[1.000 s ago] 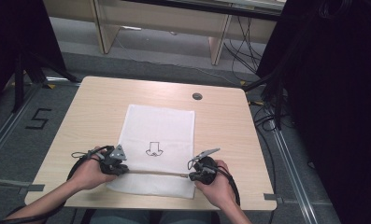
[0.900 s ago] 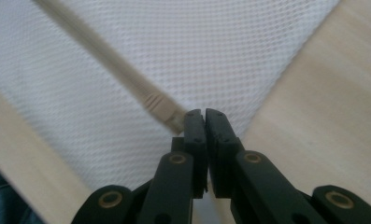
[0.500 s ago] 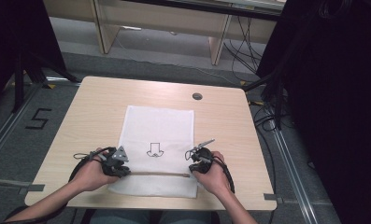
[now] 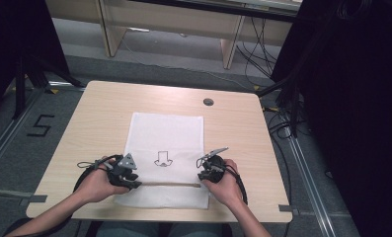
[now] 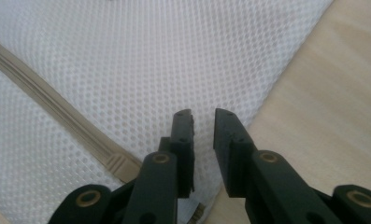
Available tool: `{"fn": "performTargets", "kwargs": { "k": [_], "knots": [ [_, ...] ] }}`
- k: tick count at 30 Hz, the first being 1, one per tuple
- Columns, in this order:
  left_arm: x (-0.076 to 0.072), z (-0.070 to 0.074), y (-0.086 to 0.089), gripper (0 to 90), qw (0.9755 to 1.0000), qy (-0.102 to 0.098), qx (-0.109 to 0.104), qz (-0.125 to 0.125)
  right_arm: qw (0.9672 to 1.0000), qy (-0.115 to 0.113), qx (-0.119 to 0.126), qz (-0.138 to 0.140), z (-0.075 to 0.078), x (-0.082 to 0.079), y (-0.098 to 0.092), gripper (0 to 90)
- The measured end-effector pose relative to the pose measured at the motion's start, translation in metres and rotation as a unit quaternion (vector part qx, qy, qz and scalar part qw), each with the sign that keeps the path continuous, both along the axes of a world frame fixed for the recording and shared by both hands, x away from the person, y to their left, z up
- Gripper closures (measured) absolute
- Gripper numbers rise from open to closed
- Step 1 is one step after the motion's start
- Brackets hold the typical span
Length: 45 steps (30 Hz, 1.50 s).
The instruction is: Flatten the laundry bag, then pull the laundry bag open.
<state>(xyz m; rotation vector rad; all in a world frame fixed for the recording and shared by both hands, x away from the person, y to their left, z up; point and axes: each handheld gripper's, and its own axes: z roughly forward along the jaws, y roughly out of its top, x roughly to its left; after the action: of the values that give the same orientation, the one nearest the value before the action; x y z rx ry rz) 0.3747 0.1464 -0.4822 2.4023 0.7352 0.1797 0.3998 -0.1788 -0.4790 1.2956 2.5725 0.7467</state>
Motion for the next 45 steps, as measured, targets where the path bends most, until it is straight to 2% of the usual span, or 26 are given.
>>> {"fn": "performTargets", "kwargs": {
  "k": [1, 2, 6, 7, 8, 9, 12, 14, 15, 18, 19, 20, 21, 24, 25, 28, 29, 30, 32, 34, 35, 37, 38, 39, 42, 45],
  "knots": [
    [0.002, 0.002, 0.001, 59.3, 1.0000, -0.007, -0.001, -0.006, 0.9999, 0.002, 0.003, -0.016, 0.005, -0.002, -0.001, 76.5],
    [0.000, 0.000, -0.002, 57.5, 0.9992, -0.007, -0.033, 0.022, 0.9998, -0.016, 0.008, -0.005, 0.007, -0.002, -0.003, 75.2],
    [0.003, 0.000, -0.001, 51.3, 0.9983, -0.016, -0.054, 0.018, 0.9991, -0.032, 0.027, -0.009, 0.013, -0.007, -0.013, 70.4],
    [0.003, -0.001, -0.001, 51.2, 0.9974, -0.011, -0.064, 0.031, 0.9988, -0.033, 0.035, -0.013, 0.012, -0.010, -0.015, 69.3],
    [0.004, 0.000, -0.001, 51.1, 0.9975, -0.019, -0.062, 0.029, 0.9986, -0.037, 0.036, -0.004, 0.011, -0.011, -0.019, 68.8],
    [0.005, 0.001, 0.000, 49.8, 0.9973, -0.028, -0.063, 0.024, 0.9982, -0.032, 0.047, -0.017, 0.012, -0.014, -0.023, 68.0],
    [0.004, 0.000, -0.001, 49.5, 0.9962, -0.026, -0.075, 0.035, 0.9978, -0.034, 0.052, -0.021, 0.014, -0.016, -0.027, 66.2],
    [0.005, 0.000, -0.001, 49.1, 0.9958, -0.032, -0.077, 0.036, 0.9965, -0.056, 0.057, -0.022, 0.013, -0.015, -0.030, 63.4],
    [0.006, 0.000, 0.000, 49.0, 0.9959, -0.036, -0.078, 0.029, 0.9965, -0.038, 0.060, -0.044, 0.017, -0.016, -0.033, 59.7],
    [0.007, -0.001, 0.001, 49.1, 0.9953, -0.033, -0.084, 0.034, 0.9942, -0.050, 0.071, -0.063, 0.015, -0.016, -0.034, 56.9],
    [0.006, -0.001, 0.001, 49.1, 0.9940, -0.021, -0.098, 0.043, 0.9941, -0.050, 0.069, -0.067, 0.015, -0.016, -0.036, 56.9],
    [0.007, -0.002, 0.001, 47.9, 0.9923, -0.025, -0.111, 0.049, 0.9951, -0.042, 0.059, -0.067, 0.018, -0.016, -0.038, 56.8],
    [0.007, -0.002, 0.001, 46.1, 0.9924, -0.024, -0.110, 0.051, 0.9940, -0.057, 0.066, -0.067, 0.017, -0.016, -0.038, 56.7],
    [0.007, -0.002, 0.001, 45.9, 0.9918, -0.037, -0.112, 0.050, 0.9948, -0.049, 0.061, -0.065, 0.020, -0.018, -0.037, 60.2],
    [0.006, -0.003, -0.001, 45.6, 0.9899, -0.032, -0.124, 0.061, 0.9953, -0.053, 0.058, -0.057, 0.021, -0.018, -0.037, 61.5],
    [0.004, -0.003, 0.001, 46.0, 0.9904, -0.034, -0.122, 0.054, 0.9955, -0.059, 0.055, -0.049, 0.022, -0.021, -0.032, 67.9],
    [0.003, -0.003, 0.003, 46.0, 0.9916, -0.036, -0.115, 0.047, 0.9972, -0.051, 0.039, -0.039, 0.025, -0.022, -0.032, 70.4],
    [0.003, -0.003, 0.003, 46.0, 0.9918, -0.038, -0.114, 0.044, 0.9967, -0.056, 0.048, -0.034, 0.023, -0.022, -0.030, 73.3],
    [0.003, -0.003, 0.003, 46.2, 0.9914, -0.038, -0.115, 0.050, 0.9984, -0.042, 0.032, -0.019, 0.024, -0.024, -0.028, 79.2],
    [0.003, -0.002, 0.002, 46.7, 0.9908, -0.037, -0.121, 0.049, 0.9997, -0.013, 0.018, -0.007, 0.025, -0.028, -0.026, 87.2],
    [0.004, -0.002, -0.001, 46.7, 0.9896, -0.035, -0.129, 0.054, 0.9997, -0.013, 0.018, -0.007, 0.025, -0.028, -0.026, 87.2],
    [0.005, -0.002, -0.001, 47.1, 0.9909, -0.045, -0.120, 0.040, 0.9999, -0.010, 0.007, 0.004, 0.025, -0.028, -0.026, 89.8],
    [0.004, -0.003, -0.003, 47.3, 0.9895, -0.037, -0.131, 0.048, 1.0000, 0.005, 0.008, -0.002, 0.025, -0.029, -0.026, 90.0],
    [0.003, -0.004, -0.002, 47.5, 0.9907, -0.034, -0.127, 0.038, 0.9999, 0.010, 0.007, -0.006, 0.024, -0.030, -0.026, 90.0],
    [0.001, -0.004, -0.001, 47.6, 0.9900, -0.037, -0.133, 0.031, 0.9990, 0.040, 0.002, -0.022, 0.023, -0.031, -0.025, 90.0],
    [0.001, -0.004, 0.001, 47.7, 0.9889, -0.035, -0.140, 0.036, 0.9992, 0.036, 0.002, -0.020, 0.023, -0.031, -0.024, 90.0]
  ]
}}
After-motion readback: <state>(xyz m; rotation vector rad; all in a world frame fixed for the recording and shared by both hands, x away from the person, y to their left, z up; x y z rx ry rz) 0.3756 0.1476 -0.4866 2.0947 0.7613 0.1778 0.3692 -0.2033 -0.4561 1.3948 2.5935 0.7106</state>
